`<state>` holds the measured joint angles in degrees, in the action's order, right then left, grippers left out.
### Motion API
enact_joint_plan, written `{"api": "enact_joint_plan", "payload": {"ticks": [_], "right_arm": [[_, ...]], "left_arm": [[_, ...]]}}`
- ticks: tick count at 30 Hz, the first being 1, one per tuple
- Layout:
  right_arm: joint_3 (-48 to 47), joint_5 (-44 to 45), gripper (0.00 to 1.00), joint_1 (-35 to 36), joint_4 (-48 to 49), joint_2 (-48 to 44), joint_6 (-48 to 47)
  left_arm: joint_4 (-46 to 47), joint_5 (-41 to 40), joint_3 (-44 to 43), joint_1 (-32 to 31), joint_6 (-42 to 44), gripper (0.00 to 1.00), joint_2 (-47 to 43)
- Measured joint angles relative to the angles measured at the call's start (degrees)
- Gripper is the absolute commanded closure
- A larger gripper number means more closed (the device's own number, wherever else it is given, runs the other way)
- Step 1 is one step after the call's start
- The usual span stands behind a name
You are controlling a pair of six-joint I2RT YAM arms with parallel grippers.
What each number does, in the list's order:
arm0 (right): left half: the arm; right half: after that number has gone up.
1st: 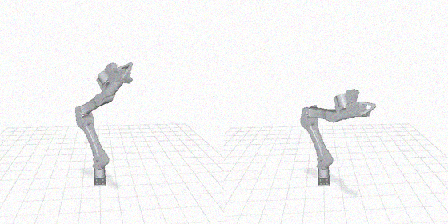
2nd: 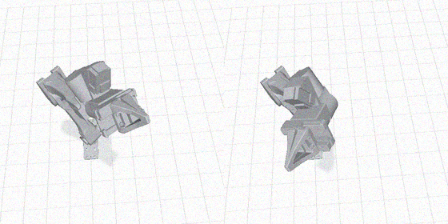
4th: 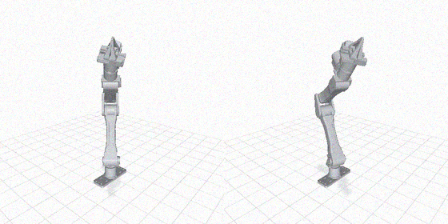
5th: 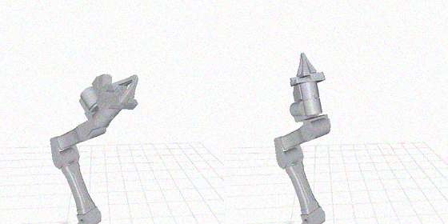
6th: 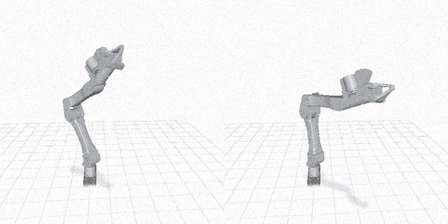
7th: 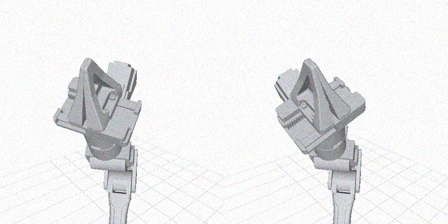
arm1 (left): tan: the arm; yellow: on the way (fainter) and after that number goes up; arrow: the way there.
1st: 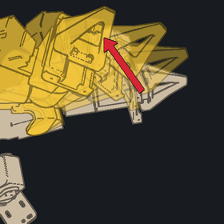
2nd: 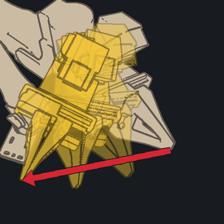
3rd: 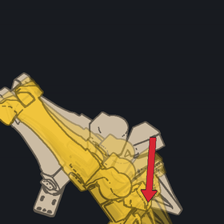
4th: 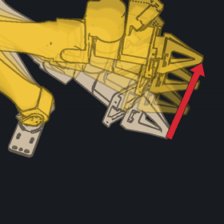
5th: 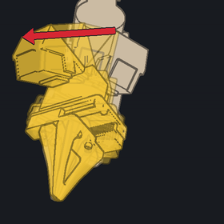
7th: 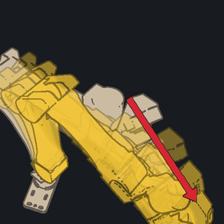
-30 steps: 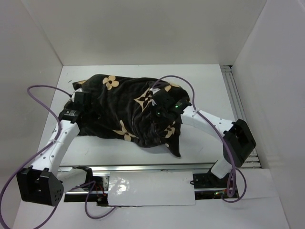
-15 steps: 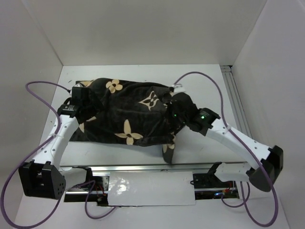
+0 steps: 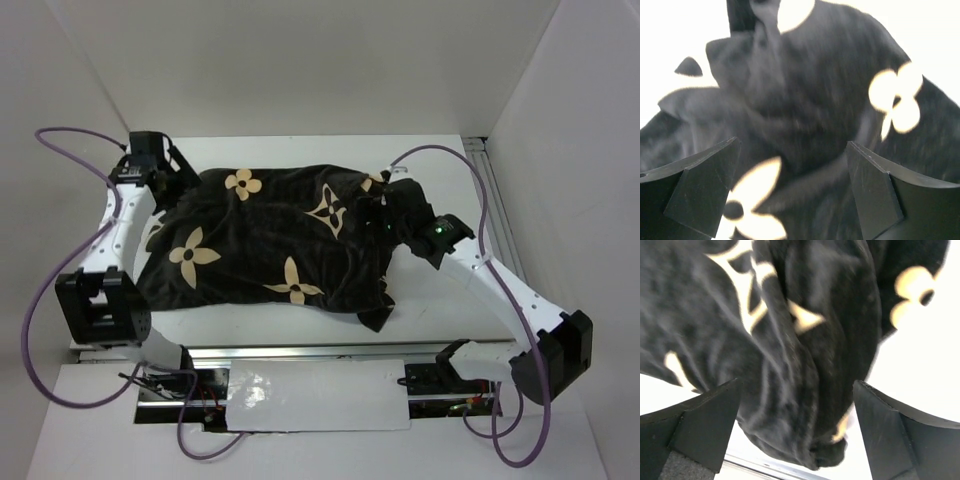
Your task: Put the pillow into the pillowcase
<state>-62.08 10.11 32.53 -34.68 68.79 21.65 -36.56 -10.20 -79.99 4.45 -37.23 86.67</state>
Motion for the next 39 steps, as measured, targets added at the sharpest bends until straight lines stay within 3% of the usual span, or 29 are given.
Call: {"api": "enact_joint_plan", "payload": {"ticks": [8, 13, 17, 29, 39], "right_arm": [[-9.7, -7.72, 0.0, -9.42, 3.56, 9.51, -0.98], [-14.19, -9.53, 0.0, -16.92, 7.08, 20.33, 1.25], [-20.92, -8.13, 0.0, -18.05, 8.13, 30.64, 1.25], [-27.58, -6.19, 0.0, -20.33, 14.56, 42.51, 4.09], [-37.48, -6.58, 0.0, -20.39, 16.26, 53.18, 10.38]], "left_arm": [[-0.22, 2.12, -16.55, 8.04, 3.08, 0.0, 19.82], [0.48, 3.45, -25.9, 8.28, 5.16, 0.0, 33.57], [1.16, 5.14, -30.99, 7.65, 5.99, 0.0, 41.16], [3.54, 4.94, -35.5, 7.3, 3.65, 0.0, 46.25], [-2.19, 1.07, -41.07, 10.86, -1.51, 0.0, 49.42]]}}
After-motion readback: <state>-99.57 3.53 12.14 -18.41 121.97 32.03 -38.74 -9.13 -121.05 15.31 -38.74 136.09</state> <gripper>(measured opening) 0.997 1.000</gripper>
